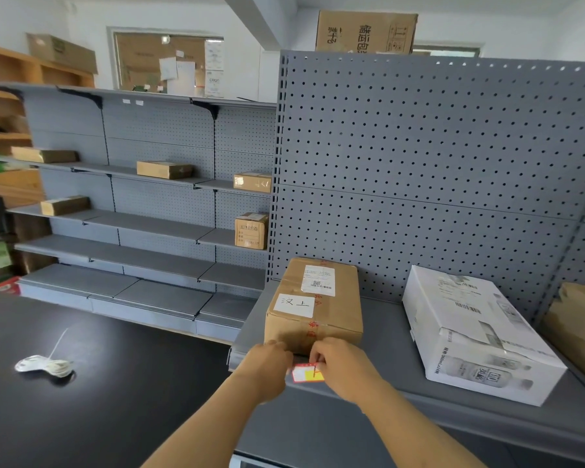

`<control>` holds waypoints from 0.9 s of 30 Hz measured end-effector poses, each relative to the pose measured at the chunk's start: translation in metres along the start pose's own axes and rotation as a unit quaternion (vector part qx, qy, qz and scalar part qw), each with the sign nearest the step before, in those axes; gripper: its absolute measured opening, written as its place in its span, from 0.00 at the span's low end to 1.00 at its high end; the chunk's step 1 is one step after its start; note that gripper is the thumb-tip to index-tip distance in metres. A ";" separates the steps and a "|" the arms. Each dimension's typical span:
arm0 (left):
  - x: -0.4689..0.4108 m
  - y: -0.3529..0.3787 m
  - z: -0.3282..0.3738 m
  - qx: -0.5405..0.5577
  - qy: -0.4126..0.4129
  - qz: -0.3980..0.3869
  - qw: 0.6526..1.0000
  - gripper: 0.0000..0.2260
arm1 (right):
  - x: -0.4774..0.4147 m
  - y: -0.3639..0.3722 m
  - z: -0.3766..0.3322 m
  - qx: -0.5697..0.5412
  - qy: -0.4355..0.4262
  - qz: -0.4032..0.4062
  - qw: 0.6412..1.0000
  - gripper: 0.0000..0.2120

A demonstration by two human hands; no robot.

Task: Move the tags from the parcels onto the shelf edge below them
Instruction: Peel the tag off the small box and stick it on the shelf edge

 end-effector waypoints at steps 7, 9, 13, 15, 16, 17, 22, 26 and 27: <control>0.000 0.009 -0.014 0.034 -0.019 -0.019 0.999 0.20 | -0.006 0.006 -0.013 0.038 -0.011 0.019 0.999 0.09; 0.000 0.009 -0.018 0.045 -0.022 -0.023 0.998 0.21 | -0.007 0.004 -0.014 0.054 -0.016 0.024 0.998 0.10; 0.000 0.006 -0.026 0.059 -0.025 -0.022 0.998 0.21 | -0.005 -0.001 -0.017 0.085 -0.047 0.024 0.995 0.12; 0.001 0.002 -0.027 0.061 -0.026 -0.021 0.998 0.21 | -0.003 -0.005 -0.014 0.089 -0.049 0.019 0.995 0.13; 0.001 -0.001 -0.026 0.061 -0.025 -0.018 0.998 0.20 | -0.002 -0.007 -0.011 0.090 -0.047 0.019 0.995 0.14; 0.001 -0.003 -0.024 0.062 -0.022 -0.016 0.998 0.20 | 0.000 -0.010 -0.009 0.093 -0.046 0.020 0.994 0.14; -0.004 -0.018 -0.003 0.063 -0.004 -0.009 0.998 0.19 | 0.010 -0.029 -0.001 0.124 -0.039 0.026 0.991 0.13; -0.014 -0.039 0.030 0.059 0.040 -0.005 0.997 0.16 | 0.022 -0.051 0.010 0.136 -0.020 0.032 0.990 0.11; -0.018 -0.043 0.038 0.060 0.050 -0.006 0.997 0.15 | 0.025 -0.058 0.013 0.135 -0.016 0.037 0.990 0.12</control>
Point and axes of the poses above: each hand's wrist, its own x-axis away from the middle knuckle, its own y-axis out of the palm, z = x × y, the point moved 10 cm from there along -x, towards the middle knuckle, and after that the axes turned 12 degrees about z, right-handed, at the moved point
